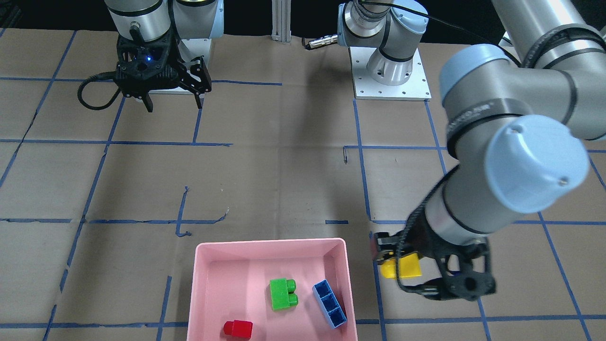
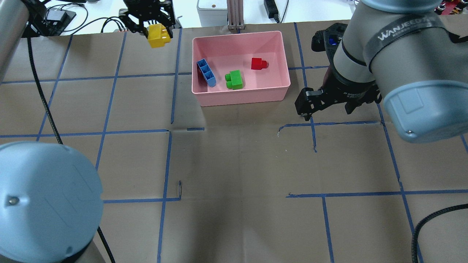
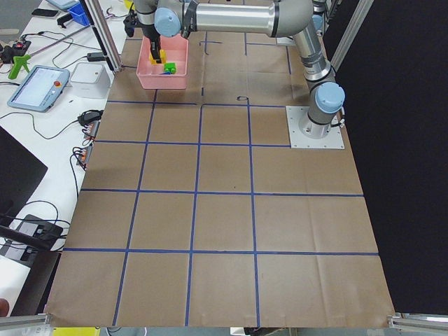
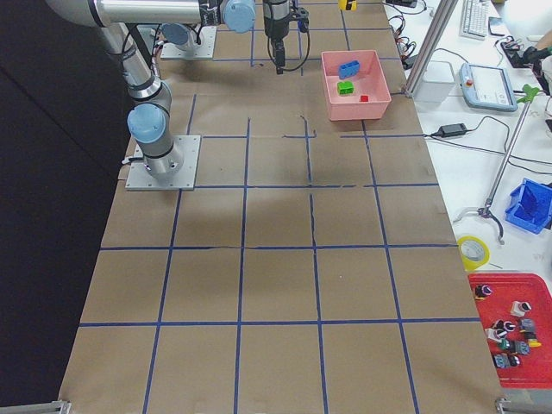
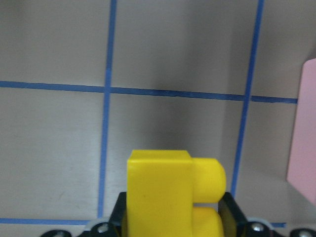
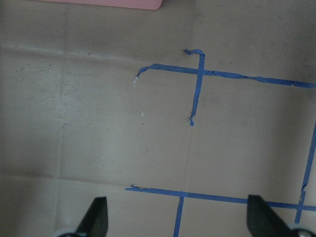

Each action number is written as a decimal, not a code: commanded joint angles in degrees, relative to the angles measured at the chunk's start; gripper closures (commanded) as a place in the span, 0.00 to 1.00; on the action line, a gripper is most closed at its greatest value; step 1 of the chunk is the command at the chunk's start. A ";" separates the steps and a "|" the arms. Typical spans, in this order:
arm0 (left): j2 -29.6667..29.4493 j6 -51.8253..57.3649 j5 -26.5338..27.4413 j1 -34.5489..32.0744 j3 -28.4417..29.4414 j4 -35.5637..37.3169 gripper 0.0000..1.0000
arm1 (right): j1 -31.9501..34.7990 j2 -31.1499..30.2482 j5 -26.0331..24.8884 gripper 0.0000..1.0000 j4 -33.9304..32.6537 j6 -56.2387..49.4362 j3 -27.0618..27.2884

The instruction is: Put all blocks into box

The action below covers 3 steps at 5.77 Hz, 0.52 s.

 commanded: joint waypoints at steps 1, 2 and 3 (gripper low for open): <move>-7.16 -6.63 0.78 -7.97 0.47 7.49 0.84 | 0.06 0.08 0.36 0.00 -0.13 0.01 0.02; -10.43 -6.64 0.87 -8.17 -0.83 11.19 0.84 | 0.15 0.17 0.37 0.00 -0.39 0.01 0.02; -12.11 -6.55 0.96 -8.26 -0.93 12.18 0.82 | 0.23 0.17 0.37 0.00 -0.39 0.01 0.02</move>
